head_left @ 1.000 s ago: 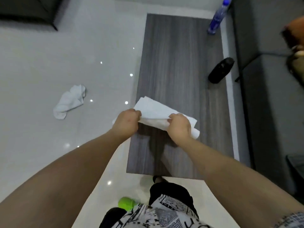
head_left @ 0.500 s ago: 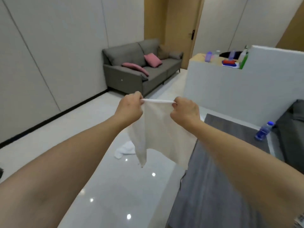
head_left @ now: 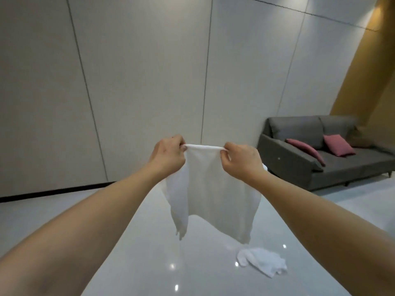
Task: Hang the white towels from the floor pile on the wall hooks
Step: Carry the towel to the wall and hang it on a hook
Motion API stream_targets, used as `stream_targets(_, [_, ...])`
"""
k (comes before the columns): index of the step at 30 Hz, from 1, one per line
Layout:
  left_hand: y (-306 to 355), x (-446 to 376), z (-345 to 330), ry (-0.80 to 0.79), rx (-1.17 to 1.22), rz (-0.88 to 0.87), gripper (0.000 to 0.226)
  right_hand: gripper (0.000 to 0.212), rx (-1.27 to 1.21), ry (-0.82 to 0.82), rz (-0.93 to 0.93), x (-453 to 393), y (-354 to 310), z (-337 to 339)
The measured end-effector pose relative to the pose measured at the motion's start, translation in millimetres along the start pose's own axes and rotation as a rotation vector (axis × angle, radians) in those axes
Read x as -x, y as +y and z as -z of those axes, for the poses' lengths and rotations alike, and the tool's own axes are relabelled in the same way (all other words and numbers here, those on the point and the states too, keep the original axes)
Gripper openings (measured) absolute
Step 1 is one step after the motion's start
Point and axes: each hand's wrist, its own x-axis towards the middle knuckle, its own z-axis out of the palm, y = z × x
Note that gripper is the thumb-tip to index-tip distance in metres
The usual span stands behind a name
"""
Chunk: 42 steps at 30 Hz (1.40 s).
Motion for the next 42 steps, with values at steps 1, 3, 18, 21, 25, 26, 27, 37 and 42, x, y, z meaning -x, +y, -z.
stream_targets(1, [-22, -5, 10, 0.013, -0.033, 0.034, 0.008, 0.024, -0.047, -0.017, 0.034, -19, -18, -17])
stream_targets(3, [-66, -16, 30, 0.036, -0.104, 0.106, 0.009, 0.025, -0.127, -0.034, 0.115, -58, -55, -51])
stream_targets(18, [-321, -37, 200, 0.143, -0.559, 0.498, 0.013, 0.022, -0.614, -0.19, 0.528, -247, -363, -227])
stream_targets(21, [-369, -16, 237, 0.2, -0.596, 0.574, 0.012, 0.025, -0.653, -0.201, 0.625, -256, -441, -244])
stream_targets(25, [-437, 17, 293, 0.274, -0.627, 0.672, 0.015, 0.027, -0.702, -0.198, 0.759, -257, -548, -260])
stream_targets(26, [-454, 25, 309, 0.287, -0.636, 0.69, 0.015, 0.028, -0.713, -0.195, 0.792, -257, -575, -263])
stream_targets(27, [-472, 33, 327, 0.301, -0.65, 0.704, 0.014, 0.029, -0.721, -0.19, 0.825, -256, -602, -265])
stream_targets(37, [-649, 108, 496, 0.421, -0.739, 0.86, 0.012, 0.038, -0.802, -0.164, 1.06, -258, -879, -276])
stream_targets(42, [-722, 133, 554, 0.44, -0.802, 0.945, 0.011, 0.039, -0.88, -0.212, 1.119, -259, -997, -299])
